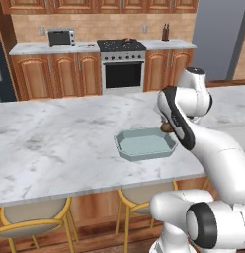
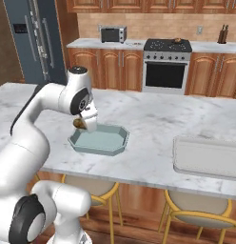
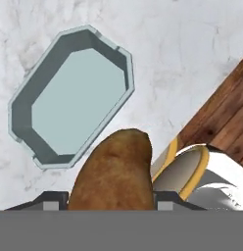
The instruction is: Place the cold items (potato and lemon) from the fridge in one tupperware on the dining counter. Place the warm items (hot dog and kebab skewer) in the stove area in another tupperware.
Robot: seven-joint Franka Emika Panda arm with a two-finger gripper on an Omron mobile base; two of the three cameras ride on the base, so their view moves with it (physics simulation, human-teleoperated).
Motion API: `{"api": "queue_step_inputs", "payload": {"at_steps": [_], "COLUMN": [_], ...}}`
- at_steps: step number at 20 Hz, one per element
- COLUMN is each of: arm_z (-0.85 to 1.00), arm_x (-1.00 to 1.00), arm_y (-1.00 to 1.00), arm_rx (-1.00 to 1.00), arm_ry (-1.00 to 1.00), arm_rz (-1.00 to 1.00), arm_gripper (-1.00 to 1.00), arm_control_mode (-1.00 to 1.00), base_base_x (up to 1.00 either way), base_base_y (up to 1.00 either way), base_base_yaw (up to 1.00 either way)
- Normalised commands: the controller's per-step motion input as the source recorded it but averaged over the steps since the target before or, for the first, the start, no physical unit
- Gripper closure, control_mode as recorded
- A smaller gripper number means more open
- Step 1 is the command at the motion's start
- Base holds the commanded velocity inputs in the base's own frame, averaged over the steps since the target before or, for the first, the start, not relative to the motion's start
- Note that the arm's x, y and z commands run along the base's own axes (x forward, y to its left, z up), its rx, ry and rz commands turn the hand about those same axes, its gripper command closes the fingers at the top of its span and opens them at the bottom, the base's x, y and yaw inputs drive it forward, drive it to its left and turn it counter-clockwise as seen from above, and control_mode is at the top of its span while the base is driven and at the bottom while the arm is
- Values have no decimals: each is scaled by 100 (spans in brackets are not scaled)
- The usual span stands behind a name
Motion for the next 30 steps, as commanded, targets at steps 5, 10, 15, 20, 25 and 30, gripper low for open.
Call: {"api": "queue_step_inputs", "payload": {"at_steps": [5, 10, 15, 20, 25, 30], "arm_z": [-55, -34, -53, -43, -32, -37], "arm_x": [55, 35, 50, 59, 0, 4], "arm_y": [-6, -8, -6, -17, -21, 0], "arm_rx": [6, -12, -11, -9, 0, 0], "arm_ry": [-6, 0, -9, 1, 16, 18], "arm_rz": [-3, -9, -8, -5, -1, 0], "arm_gripper": [100, 100, 100, 100, 100, 100], "arm_control_mode": [-100, -100, -100, -100, -100, -100], "base_base_x": [0, 0, 0, 0, 0, 0], "base_base_y": [0, 0, 0, 0, 0, 0], "base_base_yaw": [0, 0, 0, 0, 0, 0]}}
